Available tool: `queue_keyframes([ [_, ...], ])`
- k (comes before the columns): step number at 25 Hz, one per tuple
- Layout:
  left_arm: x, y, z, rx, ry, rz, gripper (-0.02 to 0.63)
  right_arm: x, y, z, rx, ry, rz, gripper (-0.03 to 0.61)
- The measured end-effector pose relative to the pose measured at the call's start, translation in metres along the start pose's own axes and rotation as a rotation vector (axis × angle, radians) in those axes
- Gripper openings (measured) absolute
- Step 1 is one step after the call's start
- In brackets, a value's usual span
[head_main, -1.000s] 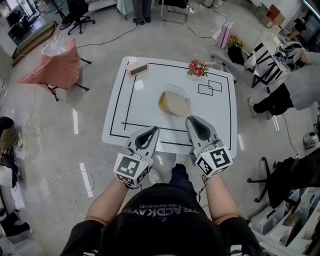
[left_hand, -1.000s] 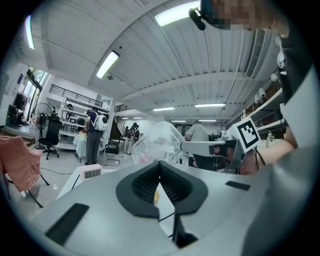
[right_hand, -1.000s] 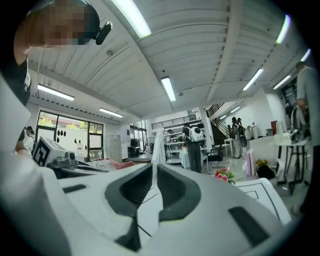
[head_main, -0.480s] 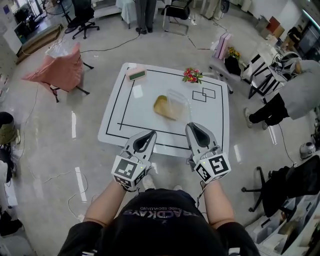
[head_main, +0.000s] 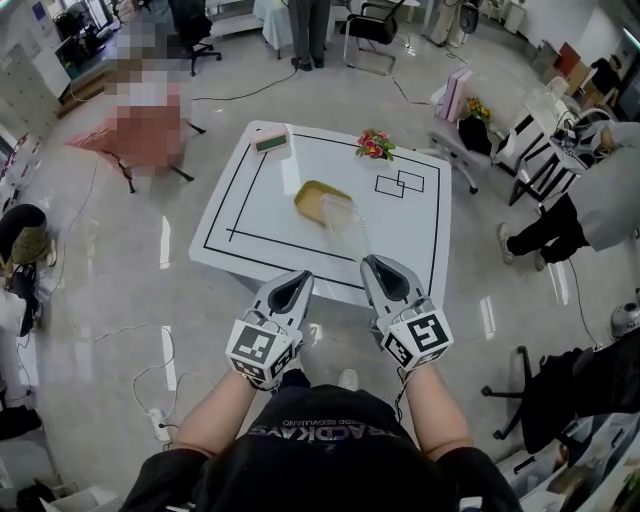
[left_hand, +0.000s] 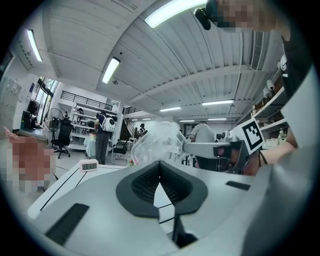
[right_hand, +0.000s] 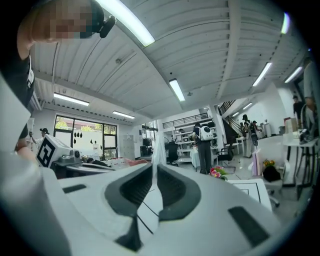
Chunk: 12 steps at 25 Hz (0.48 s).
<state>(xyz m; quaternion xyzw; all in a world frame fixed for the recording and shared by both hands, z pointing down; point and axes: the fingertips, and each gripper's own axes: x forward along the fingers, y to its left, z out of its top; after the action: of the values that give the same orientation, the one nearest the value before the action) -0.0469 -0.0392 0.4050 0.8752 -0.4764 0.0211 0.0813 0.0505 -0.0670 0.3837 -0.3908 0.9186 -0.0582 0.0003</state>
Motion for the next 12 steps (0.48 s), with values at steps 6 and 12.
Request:
queue_keyframes([
  [6, -0.015, -0.041, -0.006, 0.009, -0.002, 0.06, 0.003, -0.031, 0.006, -0.008, 0.018, 0.004, 0.075, 0.032],
  [12, -0.024, -0.064, -0.01, 0.0, -0.019, 0.111, 0.003, -0.049, 0.008, -0.013, 0.028, 0.004, 0.124, 0.032],
])
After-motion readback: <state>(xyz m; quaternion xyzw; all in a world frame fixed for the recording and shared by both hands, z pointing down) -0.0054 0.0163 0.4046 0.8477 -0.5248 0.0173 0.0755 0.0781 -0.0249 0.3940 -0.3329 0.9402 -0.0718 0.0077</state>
